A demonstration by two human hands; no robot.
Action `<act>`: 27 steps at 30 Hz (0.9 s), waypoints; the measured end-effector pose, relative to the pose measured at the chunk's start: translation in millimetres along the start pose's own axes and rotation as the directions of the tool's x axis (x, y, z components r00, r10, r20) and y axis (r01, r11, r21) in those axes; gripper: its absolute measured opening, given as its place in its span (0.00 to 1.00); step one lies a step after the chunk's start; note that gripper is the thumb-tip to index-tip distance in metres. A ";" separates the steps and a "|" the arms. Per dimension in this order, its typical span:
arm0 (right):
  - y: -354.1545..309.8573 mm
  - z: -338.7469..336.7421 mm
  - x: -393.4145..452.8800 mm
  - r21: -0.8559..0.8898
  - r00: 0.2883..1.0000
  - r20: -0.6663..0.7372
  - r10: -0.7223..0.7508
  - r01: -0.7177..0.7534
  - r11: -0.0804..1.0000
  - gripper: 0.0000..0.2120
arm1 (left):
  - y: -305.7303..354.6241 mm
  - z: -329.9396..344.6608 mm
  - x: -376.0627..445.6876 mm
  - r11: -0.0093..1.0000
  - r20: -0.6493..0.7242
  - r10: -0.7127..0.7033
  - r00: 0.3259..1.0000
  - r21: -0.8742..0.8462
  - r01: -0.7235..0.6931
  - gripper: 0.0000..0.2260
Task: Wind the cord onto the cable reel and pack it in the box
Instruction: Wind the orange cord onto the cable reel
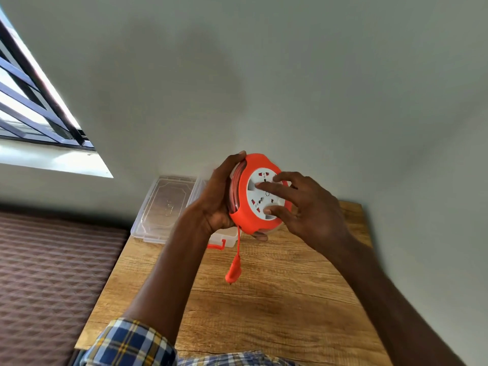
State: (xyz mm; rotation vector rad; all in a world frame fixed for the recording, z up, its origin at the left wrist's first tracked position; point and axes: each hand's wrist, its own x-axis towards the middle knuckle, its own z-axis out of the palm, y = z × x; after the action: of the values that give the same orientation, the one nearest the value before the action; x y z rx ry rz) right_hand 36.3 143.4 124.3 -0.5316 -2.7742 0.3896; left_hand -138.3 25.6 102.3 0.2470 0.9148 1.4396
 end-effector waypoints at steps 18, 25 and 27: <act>-4.4 16.4 -6.0 -0.040 0.994 -0.113 -0.003 -0.001 0.999 0.28 | -0.7 0.0 0.4 0.997 -0.078 0.037 0.996 0.076 -0.031 0.26; -12.9 23.1 -6.8 0.138 0.961 -0.126 0.247 -0.230 0.963 0.29 | -3.2 1.5 2.1 0.998 -0.074 0.016 0.997 0.066 -0.011 0.26; -18.3 25.4 -9.1 0.132 0.955 -0.129 0.267 -0.250 0.959 0.30 | -3.0 -0.1 2.2 0.998 -0.068 0.014 0.998 0.059 -0.010 0.26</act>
State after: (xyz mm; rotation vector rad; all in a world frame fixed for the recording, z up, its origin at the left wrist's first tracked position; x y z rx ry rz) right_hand 30.3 118.1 104.5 -0.8633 -2.5295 0.5411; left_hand -136.4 27.0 99.5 0.2487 1.0138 1.4408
